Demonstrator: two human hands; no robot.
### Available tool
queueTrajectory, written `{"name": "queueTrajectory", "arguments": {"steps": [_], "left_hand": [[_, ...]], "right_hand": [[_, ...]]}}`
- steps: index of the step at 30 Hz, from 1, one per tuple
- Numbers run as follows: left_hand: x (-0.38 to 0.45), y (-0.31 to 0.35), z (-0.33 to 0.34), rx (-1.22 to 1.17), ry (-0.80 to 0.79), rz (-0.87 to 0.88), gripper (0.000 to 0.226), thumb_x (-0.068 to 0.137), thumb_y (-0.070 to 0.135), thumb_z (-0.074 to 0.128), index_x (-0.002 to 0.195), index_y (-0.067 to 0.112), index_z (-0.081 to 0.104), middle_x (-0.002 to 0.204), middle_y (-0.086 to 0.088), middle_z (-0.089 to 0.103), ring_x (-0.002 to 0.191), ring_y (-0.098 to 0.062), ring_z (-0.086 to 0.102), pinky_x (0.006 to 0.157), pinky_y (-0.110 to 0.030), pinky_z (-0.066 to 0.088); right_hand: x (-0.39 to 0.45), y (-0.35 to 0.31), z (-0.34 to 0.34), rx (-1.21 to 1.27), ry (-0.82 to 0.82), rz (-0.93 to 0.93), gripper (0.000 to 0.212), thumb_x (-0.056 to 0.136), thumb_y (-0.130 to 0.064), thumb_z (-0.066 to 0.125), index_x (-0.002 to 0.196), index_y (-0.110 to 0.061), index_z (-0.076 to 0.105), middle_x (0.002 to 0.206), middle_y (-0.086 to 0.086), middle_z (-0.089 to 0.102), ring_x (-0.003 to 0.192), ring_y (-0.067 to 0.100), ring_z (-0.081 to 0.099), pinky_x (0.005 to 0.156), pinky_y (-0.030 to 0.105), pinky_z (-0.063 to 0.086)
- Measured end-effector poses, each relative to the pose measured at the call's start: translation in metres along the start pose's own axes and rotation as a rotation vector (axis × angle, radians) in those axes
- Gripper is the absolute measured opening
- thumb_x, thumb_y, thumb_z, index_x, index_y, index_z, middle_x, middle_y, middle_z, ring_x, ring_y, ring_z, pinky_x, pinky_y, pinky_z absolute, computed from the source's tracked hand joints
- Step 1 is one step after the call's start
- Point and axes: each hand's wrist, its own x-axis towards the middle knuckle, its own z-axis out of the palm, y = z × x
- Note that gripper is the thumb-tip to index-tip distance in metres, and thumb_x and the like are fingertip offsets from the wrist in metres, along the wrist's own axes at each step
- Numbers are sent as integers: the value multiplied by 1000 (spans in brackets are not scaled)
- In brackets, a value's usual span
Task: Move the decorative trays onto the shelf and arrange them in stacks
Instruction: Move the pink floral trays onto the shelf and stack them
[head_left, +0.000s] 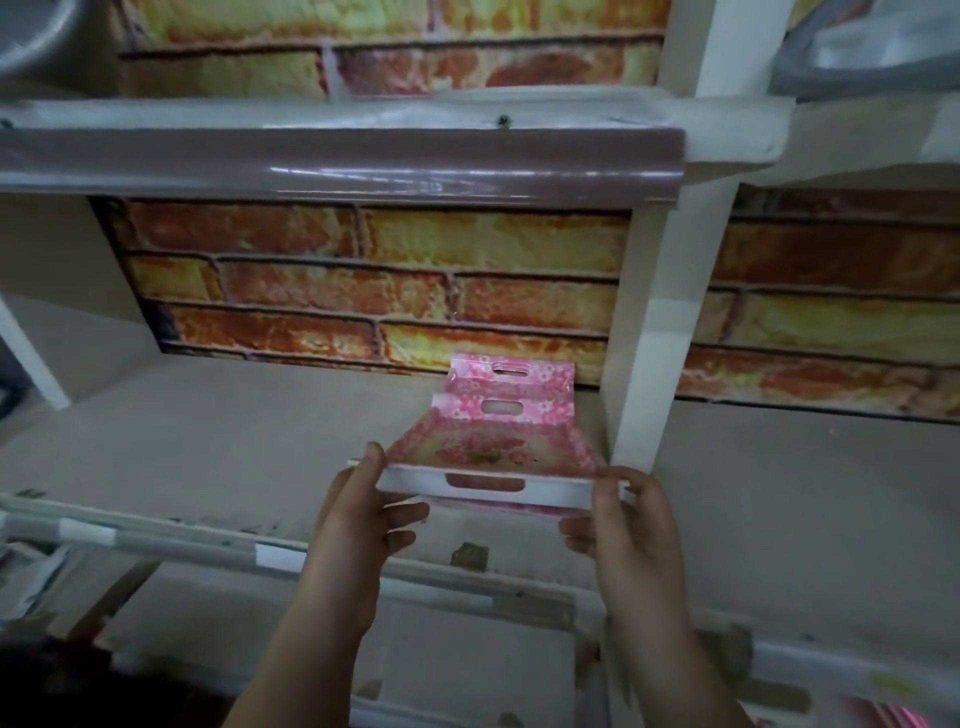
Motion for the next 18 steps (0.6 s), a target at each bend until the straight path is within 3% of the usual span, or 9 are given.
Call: {"name": "queueTrajectory", "arguments": {"steps": [2,3,5,7,8,11,13,15,18], "left_hand": [[-1,1,-10,40,-4,62,58,85,75,66,116,27,69,88,-3,74,86,-25,77,76,-42,51],[-3,0,-15,72,6,94,64,76,79,66,113,27,69,89,-2,74,87,-25,77,77,-43,53],[-8,-6,-25,145,17,171,66,74,81,63,108,24,71,92,-1,76,91,-23,77,79,-43,56],[-11,-12,-34,209,3,218,58,80,78,60,103,25,71,96,-2,76,95,-21,75,82,-42,58],[-9,-16,-39,237,-3,229,57,80,79,59,99,27,71,96,-4,75,95,-21,74,83,-43,58],[-1,-22,-48,318,-9,233,66,74,88,61,90,25,70,89,-8,72,88,-21,69,83,-44,55],[6,-26,-52,369,-5,215,57,81,83,69,91,28,77,87,6,77,90,-16,72,83,-40,54],[14,-30,-58,383,32,189,39,86,70,77,102,34,82,100,11,80,102,-11,73,85,-32,54],[23,-33,-62,421,40,182,54,75,74,81,115,39,78,114,10,76,108,-9,70,92,-35,54]], "right_hand": [[-5,9,0,-36,3,-69,4,103,-29,64,104,-32,68,76,5,76,72,30,76,74,45,65],[-7,14,0,-72,16,-103,17,105,-24,64,98,-38,69,77,2,76,72,30,75,70,39,64],[-15,21,3,-112,42,-144,20,103,-31,68,91,-48,69,81,-7,75,75,26,73,66,23,58],[-24,27,6,-134,68,-176,3,91,-47,68,93,-50,69,83,-14,74,79,13,72,72,18,54],[-27,30,7,-152,83,-189,4,90,-45,70,93,-47,70,84,-18,74,79,4,70,74,15,51],[-31,44,6,-272,112,-199,25,99,-9,73,97,-34,73,89,-32,73,89,-12,67,80,2,44],[-33,48,6,-326,130,-168,20,101,-12,70,101,-31,76,96,-32,74,98,-11,68,84,3,45],[-34,56,3,-347,149,-117,13,102,-21,70,104,-30,79,99,-28,76,99,-10,68,89,11,50],[-36,62,-3,-353,253,-65,11,101,-26,72,100,-35,78,97,-21,78,96,-5,70,89,17,52]]}}
